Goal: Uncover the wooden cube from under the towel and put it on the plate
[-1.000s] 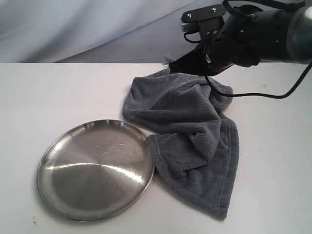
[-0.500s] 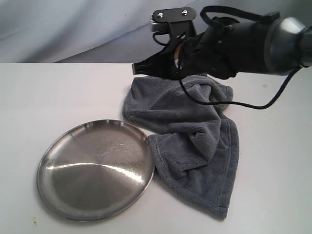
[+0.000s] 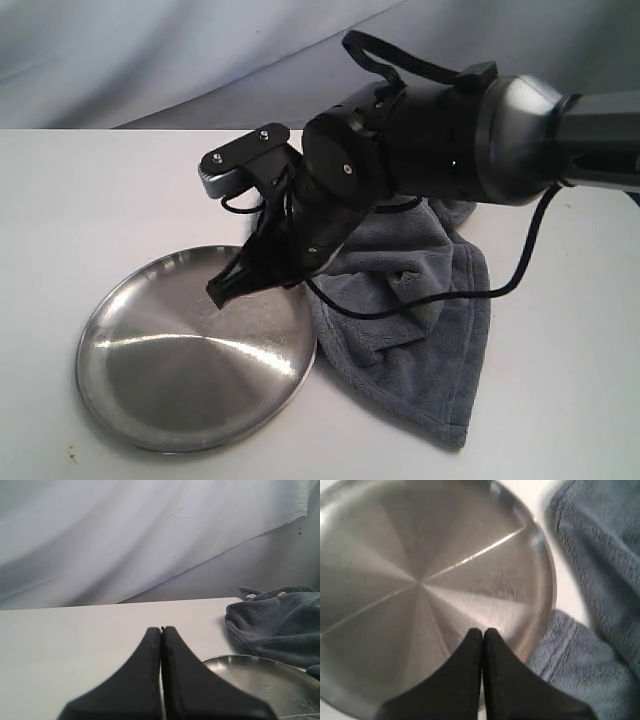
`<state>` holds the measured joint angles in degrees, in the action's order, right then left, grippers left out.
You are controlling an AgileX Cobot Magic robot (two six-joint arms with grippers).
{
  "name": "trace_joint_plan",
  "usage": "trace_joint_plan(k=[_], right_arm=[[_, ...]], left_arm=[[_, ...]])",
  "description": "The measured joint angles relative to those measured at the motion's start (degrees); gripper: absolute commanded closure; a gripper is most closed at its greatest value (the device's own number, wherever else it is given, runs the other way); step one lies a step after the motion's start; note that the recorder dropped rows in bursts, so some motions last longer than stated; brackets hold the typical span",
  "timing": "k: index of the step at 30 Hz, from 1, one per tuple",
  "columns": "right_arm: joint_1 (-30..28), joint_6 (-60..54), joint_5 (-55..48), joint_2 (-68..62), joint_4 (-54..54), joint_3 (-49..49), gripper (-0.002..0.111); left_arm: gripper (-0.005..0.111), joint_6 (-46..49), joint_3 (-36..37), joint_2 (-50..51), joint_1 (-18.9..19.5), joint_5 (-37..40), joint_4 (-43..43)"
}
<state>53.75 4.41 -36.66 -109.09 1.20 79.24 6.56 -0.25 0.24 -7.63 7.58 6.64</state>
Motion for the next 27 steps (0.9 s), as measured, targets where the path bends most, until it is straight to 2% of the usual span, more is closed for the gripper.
trace_joint_plan(k=[5,12,20,27], right_arm=[[0.0,-1.9,-11.61,0.46,-0.68,0.0,0.108],[-0.11,18.84,-18.23,2.16,14.73,-0.68,0.108],[-1.15,29.7,-13.87,3.29,17.46,-3.76,0.108],[-1.15,36.67,-5.0,5.01,18.41,-5.35,0.108]], left_arm=[[0.107,0.0,0.0,0.0,0.0,0.0,0.0],[0.107,0.0,0.0,0.0,0.0,0.0,0.0],[0.107,0.0,0.0,0.0,0.0,0.0,0.0],[0.107,0.0,0.0,0.0,0.0,0.0,0.0]])
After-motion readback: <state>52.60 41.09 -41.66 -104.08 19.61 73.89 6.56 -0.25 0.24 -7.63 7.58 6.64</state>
